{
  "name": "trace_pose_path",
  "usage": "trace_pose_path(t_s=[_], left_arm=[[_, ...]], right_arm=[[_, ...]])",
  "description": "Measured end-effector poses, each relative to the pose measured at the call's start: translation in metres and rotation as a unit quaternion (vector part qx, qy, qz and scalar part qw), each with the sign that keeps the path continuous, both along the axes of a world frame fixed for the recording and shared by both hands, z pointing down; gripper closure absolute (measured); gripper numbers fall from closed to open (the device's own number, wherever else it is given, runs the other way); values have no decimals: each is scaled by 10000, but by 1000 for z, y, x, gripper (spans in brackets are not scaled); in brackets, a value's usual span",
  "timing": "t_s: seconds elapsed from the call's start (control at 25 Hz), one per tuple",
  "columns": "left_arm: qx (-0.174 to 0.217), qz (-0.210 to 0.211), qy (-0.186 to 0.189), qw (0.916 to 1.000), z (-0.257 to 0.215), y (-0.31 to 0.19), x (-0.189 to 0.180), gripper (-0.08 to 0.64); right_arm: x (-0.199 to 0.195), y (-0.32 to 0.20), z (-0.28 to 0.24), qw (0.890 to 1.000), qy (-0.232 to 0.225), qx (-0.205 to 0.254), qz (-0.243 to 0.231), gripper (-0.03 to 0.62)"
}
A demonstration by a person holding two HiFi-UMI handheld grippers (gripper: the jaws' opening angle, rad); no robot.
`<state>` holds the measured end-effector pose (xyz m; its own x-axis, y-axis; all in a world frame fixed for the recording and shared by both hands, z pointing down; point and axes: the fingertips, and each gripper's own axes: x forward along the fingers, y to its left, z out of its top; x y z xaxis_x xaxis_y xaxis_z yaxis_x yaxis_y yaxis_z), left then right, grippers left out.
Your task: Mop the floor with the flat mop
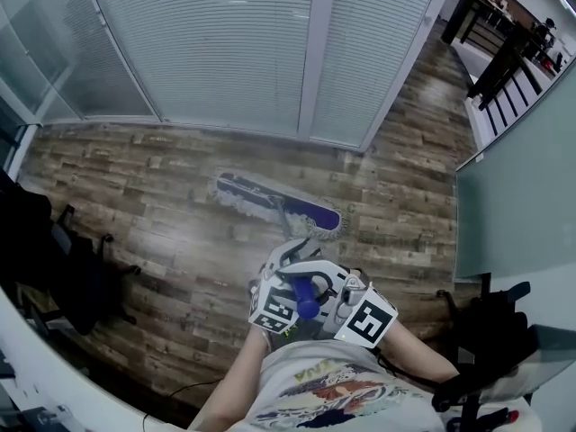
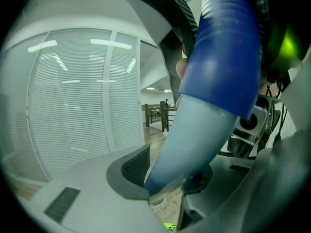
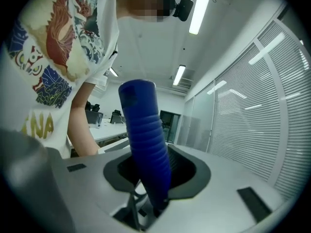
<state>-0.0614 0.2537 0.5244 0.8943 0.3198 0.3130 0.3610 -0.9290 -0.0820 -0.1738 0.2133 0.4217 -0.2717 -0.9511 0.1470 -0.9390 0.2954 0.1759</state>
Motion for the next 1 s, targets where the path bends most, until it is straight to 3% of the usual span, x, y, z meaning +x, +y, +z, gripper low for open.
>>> trace_pose_path(t_s=[0.2, 0.48, 0.64, 0.8, 1.0], left_arm=[[-1, -10, 41, 10000, 1, 12, -31, 466], [374, 338, 241, 9984, 13, 22, -36, 466], [432, 430, 263, 9978, 26, 28, -35, 465], [414, 340, 348, 9980, 37, 14, -13, 460], [431, 333, 362, 9979, 32, -21, 41, 460]], right_arm=[[-33, 10, -2, 9997, -24, 158, -190, 466], [-39, 15, 2, 9983, 205, 366, -394, 465], [-39, 22, 22, 9991, 134, 143, -378, 460], [-20, 10, 33, 9987, 300, 178, -359, 459], [35, -27, 20, 9972, 350, 535, -383, 459]])
